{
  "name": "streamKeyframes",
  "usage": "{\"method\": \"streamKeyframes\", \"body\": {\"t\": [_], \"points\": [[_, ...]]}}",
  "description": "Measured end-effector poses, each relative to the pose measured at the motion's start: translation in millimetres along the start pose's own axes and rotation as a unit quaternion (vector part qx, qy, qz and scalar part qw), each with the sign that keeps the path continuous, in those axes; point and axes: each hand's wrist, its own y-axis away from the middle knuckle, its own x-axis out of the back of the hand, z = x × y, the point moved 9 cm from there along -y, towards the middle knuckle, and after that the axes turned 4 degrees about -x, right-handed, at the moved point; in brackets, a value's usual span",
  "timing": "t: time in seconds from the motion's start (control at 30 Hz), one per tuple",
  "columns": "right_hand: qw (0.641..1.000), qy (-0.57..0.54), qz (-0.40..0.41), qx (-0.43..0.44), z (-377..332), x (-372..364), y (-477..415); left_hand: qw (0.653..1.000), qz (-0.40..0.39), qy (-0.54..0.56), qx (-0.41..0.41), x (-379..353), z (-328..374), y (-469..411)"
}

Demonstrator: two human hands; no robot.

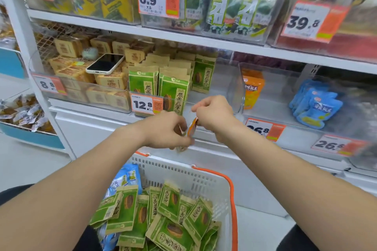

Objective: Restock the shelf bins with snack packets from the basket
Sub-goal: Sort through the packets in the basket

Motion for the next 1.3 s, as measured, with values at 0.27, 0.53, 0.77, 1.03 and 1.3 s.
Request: {"method": "streamKeyframes", "body": {"t": [0.27,0.53,0.77,1.03,1.3], "points": [[0.993,0.026,0.052,0.107,-30.7,76.0,2.3,0.947,0.168,0.257,-0.096,33.0,58.1,-4.9],[0.996,-0.010,0.084,0.026,7.3,118.4,-40.1,0.876,0.296,0.375,-0.063,33.3,75.7,-46.1],[0.939,-0.282,0.106,-0.167,85.5,149.0,-87.6,0.955,0.266,0.079,-0.100,10.7,111.3,-78.7],[0.961,-0.144,0.200,-0.129,105.5,161.8,-119.7,0.959,0.273,-0.004,-0.075,-2.8,114.4,-102.0],[0.979,0.017,0.170,-0.112,104.7,153.1,-140.8,0.955,0.283,-0.012,-0.088,-0.8,106.1,-111.8]]}}
